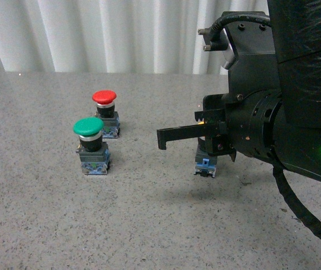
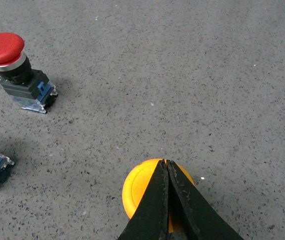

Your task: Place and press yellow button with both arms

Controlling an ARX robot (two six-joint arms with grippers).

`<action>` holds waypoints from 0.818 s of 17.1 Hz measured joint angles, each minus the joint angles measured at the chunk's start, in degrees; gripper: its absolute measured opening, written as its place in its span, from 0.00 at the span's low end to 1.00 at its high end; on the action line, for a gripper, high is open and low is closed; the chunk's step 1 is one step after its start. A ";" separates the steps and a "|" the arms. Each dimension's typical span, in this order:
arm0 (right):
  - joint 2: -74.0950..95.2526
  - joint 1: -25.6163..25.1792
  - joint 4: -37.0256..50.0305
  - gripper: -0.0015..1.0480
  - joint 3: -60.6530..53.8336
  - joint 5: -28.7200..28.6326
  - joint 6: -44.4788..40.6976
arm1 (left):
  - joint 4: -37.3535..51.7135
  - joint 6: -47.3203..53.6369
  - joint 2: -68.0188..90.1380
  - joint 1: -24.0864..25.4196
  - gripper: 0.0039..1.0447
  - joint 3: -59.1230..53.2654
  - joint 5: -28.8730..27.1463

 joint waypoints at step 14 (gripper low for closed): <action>-8.48 -0.98 6.14 0.02 -1.79 0.46 0.63 | -0.02 0.00 0.00 0.00 0.94 0.00 0.02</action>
